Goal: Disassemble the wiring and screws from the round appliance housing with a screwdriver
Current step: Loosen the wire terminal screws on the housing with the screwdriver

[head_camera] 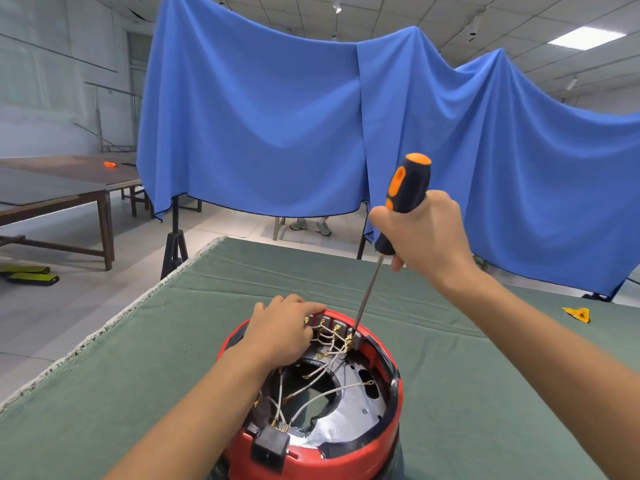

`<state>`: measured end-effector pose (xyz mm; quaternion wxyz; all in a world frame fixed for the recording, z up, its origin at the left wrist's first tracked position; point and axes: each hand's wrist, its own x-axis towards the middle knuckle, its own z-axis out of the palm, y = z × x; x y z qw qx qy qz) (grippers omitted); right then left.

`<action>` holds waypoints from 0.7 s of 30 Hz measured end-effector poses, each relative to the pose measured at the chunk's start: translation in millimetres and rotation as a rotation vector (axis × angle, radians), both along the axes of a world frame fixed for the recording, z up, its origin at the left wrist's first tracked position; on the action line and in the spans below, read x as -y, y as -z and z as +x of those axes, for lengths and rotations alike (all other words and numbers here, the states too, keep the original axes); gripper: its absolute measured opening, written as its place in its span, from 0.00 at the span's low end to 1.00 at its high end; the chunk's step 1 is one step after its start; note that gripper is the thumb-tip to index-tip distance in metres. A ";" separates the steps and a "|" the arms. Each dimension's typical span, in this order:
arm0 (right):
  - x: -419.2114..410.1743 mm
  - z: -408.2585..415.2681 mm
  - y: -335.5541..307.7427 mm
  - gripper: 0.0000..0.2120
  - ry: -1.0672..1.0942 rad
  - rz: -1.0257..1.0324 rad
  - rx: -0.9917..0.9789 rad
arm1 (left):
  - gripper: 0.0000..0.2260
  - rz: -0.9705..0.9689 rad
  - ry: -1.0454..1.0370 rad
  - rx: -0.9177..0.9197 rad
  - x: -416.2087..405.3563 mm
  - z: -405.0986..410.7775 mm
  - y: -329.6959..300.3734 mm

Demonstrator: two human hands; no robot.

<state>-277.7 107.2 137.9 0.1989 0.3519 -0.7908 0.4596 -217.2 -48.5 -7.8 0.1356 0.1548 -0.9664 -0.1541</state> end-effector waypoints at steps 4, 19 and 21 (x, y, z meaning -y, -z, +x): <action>-5.5 -24.6 1.2 0.10 0.005 -0.084 0.076 | 0.22 -0.004 -0.001 0.005 1.2 -1.7 -0.1; -25.2 -78.6 17.5 0.08 0.137 -0.308 0.471 | 0.22 -0.018 -0.011 0.002 1.2 -2.9 1.0; -30.6 -81.8 22.4 0.07 0.150 -0.336 0.509 | 0.22 -0.014 -0.013 0.000 1.0 -3.6 1.2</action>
